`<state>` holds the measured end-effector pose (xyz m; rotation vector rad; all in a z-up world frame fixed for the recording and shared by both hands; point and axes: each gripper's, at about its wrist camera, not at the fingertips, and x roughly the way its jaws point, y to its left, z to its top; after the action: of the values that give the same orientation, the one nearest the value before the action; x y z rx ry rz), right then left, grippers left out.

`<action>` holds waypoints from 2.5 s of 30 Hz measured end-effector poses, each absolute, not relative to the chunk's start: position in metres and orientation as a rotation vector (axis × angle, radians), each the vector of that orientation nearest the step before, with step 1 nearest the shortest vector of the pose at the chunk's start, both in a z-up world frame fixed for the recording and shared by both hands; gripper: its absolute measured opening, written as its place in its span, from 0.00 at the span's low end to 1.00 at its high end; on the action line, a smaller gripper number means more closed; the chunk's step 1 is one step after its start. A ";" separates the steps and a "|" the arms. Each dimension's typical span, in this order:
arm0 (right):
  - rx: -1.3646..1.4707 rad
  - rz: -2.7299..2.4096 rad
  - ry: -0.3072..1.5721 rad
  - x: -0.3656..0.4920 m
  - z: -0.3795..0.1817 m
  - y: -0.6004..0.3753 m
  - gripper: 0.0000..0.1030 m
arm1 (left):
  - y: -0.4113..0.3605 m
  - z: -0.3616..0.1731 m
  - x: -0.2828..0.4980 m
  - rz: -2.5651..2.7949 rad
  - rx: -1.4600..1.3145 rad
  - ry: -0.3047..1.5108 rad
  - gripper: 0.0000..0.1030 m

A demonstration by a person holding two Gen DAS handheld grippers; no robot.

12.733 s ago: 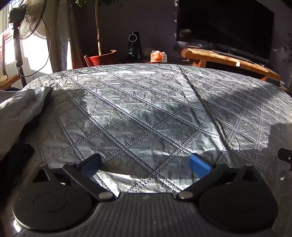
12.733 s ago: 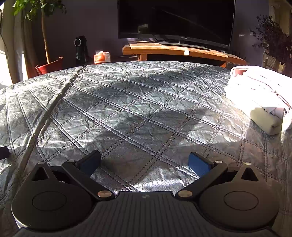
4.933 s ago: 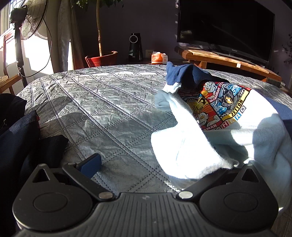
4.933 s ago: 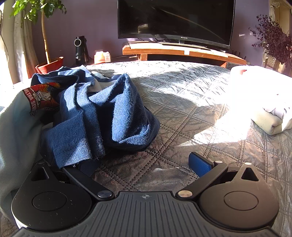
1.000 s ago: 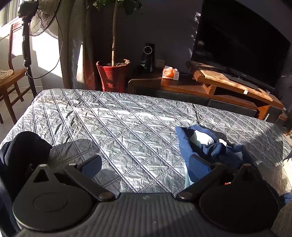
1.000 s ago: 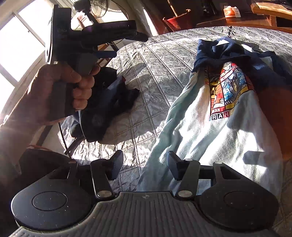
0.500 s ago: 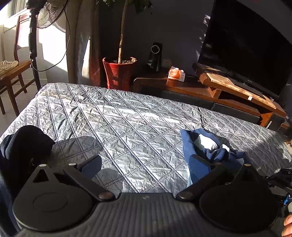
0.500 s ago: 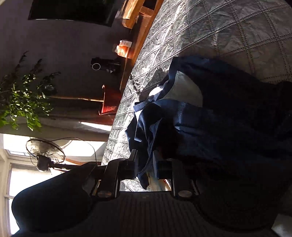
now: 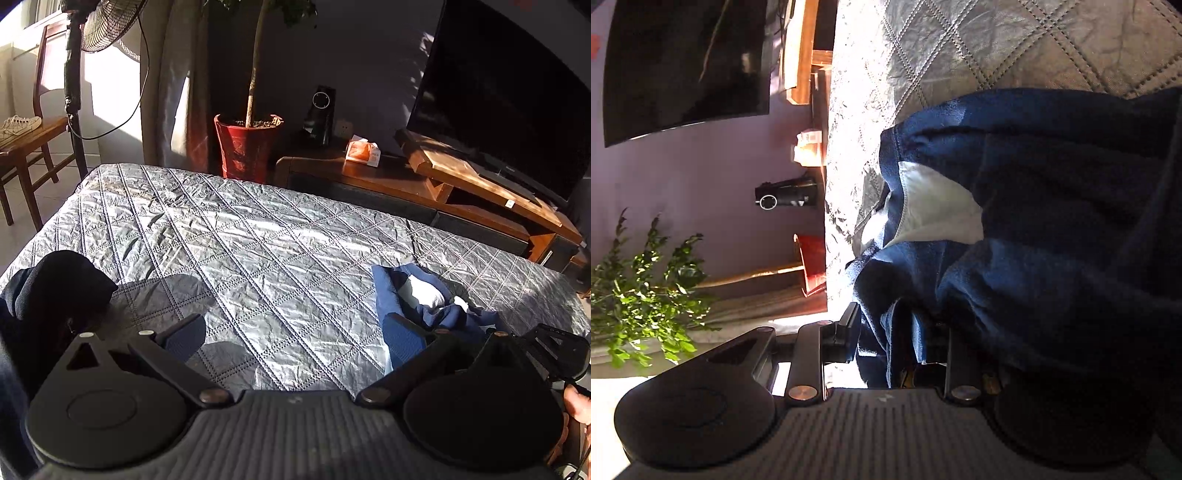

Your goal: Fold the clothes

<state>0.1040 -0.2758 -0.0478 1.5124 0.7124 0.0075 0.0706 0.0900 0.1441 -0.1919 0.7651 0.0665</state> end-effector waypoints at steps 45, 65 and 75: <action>0.927 0.315 0.999 0.174 -0.020 -0.057 0.48 | 0.245 0.156 0.043 0.604 -0.539 0.711 0.98; 0.388 0.942 0.725 0.189 0.142 0.066 0.51 | 0.288 0.168 0.009 0.826 -0.668 0.564 0.98; -0.011 0.495 0.887 -0.003 0.090 -0.073 0.64 | 0.286 0.163 0.013 0.764 -0.704 0.604 0.98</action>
<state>-0.0029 -0.0733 0.0896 -0.0108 0.8874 0.4947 0.0131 0.2857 0.1635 -0.7044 0.6036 0.7636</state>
